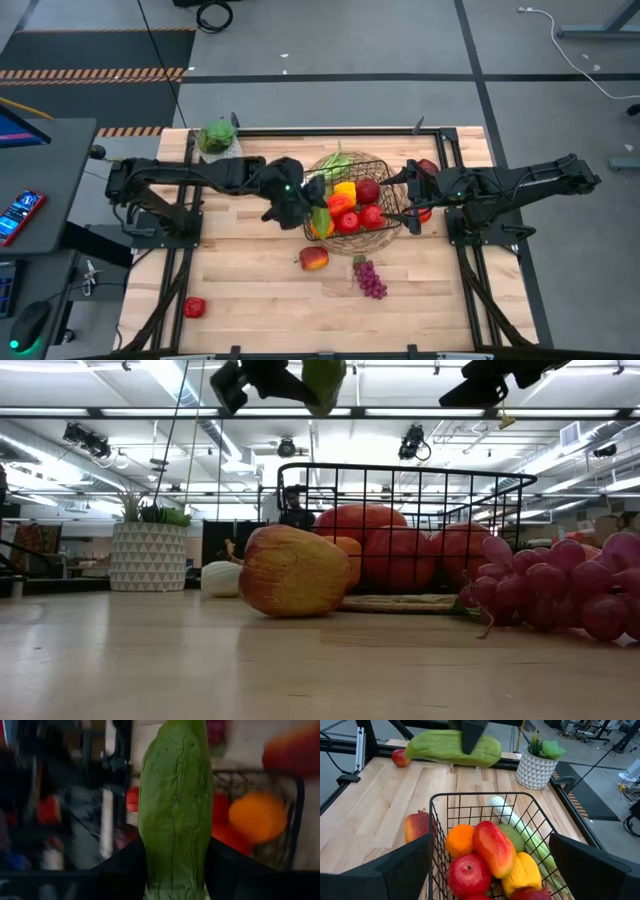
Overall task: Build produce basket
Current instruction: Put the cucumber into the wire basket
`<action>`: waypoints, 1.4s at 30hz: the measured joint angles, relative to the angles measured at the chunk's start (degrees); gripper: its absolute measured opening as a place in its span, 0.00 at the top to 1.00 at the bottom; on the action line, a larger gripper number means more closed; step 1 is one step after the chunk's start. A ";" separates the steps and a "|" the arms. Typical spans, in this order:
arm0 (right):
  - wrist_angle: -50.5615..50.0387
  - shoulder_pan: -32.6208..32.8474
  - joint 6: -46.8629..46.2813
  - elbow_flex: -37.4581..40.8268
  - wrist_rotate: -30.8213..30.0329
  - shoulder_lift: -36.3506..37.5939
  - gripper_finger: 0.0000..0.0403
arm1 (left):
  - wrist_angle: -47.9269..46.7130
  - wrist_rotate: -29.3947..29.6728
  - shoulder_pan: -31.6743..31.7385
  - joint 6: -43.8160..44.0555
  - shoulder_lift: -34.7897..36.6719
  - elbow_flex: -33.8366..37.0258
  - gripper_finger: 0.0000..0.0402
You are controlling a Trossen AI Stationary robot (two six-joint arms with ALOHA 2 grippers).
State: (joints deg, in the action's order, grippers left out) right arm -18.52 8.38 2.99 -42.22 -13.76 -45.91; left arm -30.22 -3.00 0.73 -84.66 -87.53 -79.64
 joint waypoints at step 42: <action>0.02 0.00 -0.38 0.00 1.99 0.00 0.01 | 9.38 -32.22 11.10 25.64 -1.11 0.02 0.61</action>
State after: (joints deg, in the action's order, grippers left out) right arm -18.50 8.38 2.61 -42.22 -11.77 -45.91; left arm -20.84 -35.22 11.83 -59.02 -88.64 -79.61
